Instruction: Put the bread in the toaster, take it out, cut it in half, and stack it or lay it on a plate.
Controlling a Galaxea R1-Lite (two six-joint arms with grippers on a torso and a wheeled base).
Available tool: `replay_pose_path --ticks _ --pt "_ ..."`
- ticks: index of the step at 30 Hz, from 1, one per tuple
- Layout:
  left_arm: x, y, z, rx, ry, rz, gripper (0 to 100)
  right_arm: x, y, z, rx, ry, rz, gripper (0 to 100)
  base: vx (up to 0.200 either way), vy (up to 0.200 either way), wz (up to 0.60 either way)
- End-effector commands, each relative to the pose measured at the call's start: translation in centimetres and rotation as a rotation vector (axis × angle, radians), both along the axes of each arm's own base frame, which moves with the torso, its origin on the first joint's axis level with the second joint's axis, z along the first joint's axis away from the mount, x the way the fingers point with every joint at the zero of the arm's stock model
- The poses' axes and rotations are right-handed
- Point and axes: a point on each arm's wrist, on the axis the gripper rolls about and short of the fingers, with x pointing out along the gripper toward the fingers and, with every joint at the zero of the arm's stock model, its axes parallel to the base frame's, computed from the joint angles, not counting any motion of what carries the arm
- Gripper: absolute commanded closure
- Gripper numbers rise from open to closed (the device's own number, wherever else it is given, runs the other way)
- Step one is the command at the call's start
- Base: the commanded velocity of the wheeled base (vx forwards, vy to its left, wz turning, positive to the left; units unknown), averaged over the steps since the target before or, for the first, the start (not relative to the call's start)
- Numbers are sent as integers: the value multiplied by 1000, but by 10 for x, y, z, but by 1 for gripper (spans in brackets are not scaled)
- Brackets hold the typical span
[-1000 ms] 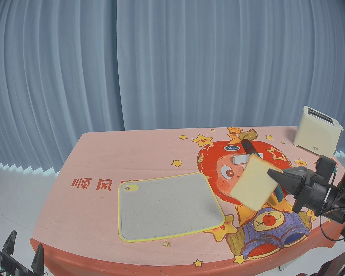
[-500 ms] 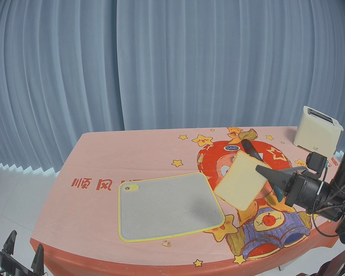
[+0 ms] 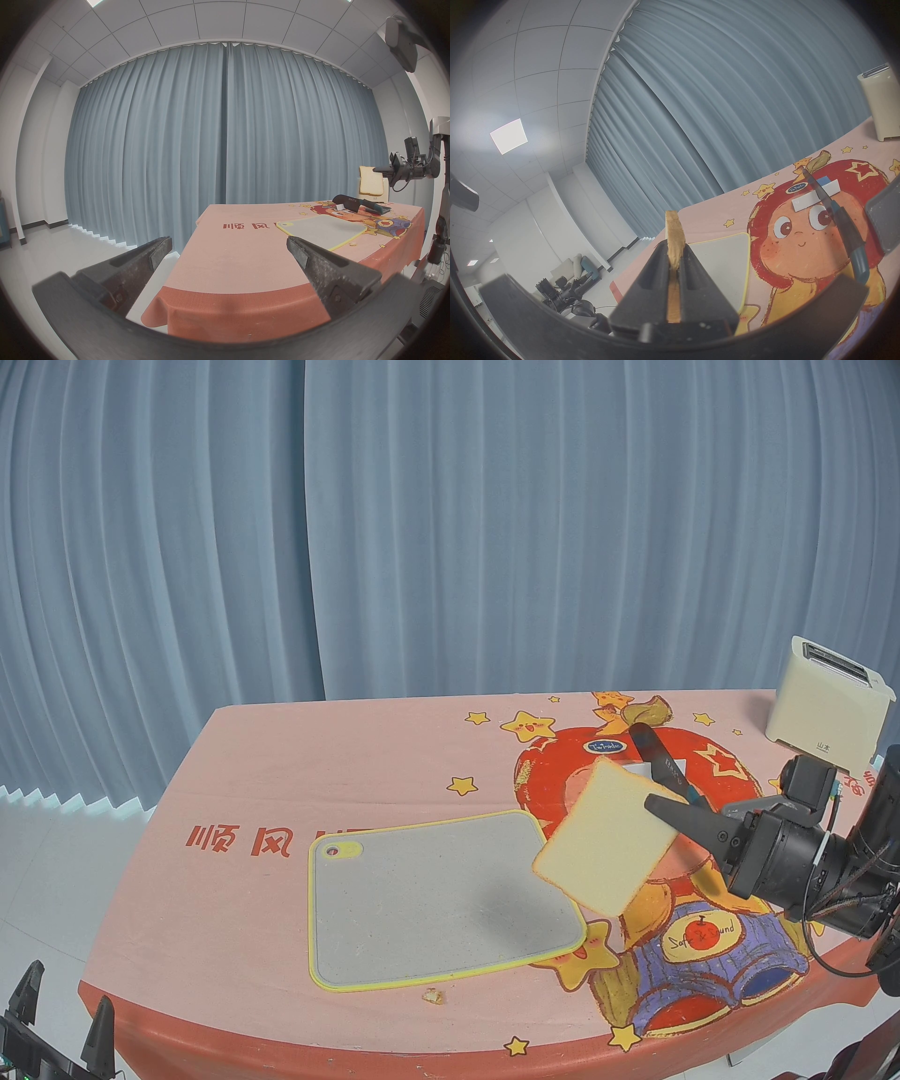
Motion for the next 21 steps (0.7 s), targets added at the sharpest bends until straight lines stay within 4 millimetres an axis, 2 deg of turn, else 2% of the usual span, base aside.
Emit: replay_pose_path --ticks 1,15,21 --pt "1 0 -5 0 18 0 0 1 1 1 1 -7 0 100 0 0 0" --pt "1 0 -5 0 18 0 0 5 3 -2 -9 8 -31 100 0 0 0" --pt "1 0 -5 0 18 0 0 9 4 4 -2 -17 -71 100 0 0 0"
